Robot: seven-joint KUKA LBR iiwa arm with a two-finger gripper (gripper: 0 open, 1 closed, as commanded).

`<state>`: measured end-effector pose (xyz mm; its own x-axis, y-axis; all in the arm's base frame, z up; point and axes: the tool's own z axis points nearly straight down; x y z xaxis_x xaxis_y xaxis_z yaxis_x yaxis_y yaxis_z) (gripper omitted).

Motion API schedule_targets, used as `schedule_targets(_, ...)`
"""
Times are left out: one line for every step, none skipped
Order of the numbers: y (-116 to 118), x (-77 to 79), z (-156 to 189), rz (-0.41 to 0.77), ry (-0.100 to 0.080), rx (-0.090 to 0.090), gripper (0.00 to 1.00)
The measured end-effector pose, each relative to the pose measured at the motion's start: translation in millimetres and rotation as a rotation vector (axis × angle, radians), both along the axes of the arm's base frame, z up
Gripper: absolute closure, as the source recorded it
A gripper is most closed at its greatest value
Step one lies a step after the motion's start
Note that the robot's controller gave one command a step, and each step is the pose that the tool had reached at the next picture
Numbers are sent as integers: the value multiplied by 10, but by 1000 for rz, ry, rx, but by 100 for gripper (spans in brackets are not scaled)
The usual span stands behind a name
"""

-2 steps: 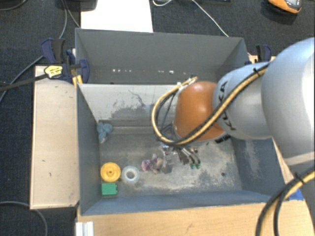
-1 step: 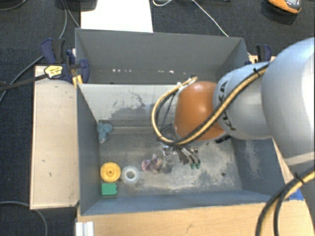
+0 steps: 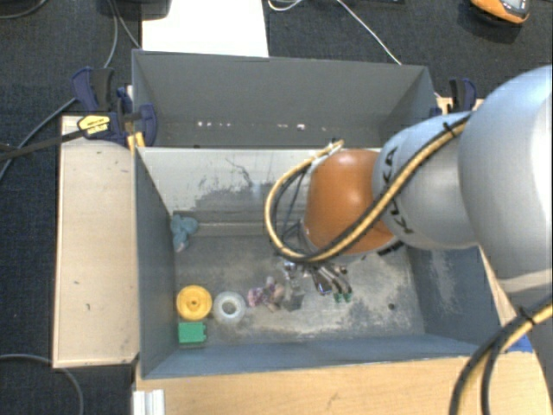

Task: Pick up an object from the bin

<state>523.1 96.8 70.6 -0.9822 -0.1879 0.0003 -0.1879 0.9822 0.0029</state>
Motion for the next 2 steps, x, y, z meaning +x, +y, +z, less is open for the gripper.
schedule_targets(6,-15,0,4,0,0,100)
schedule_targets(-99,275,-3,-50,-3,1,100)
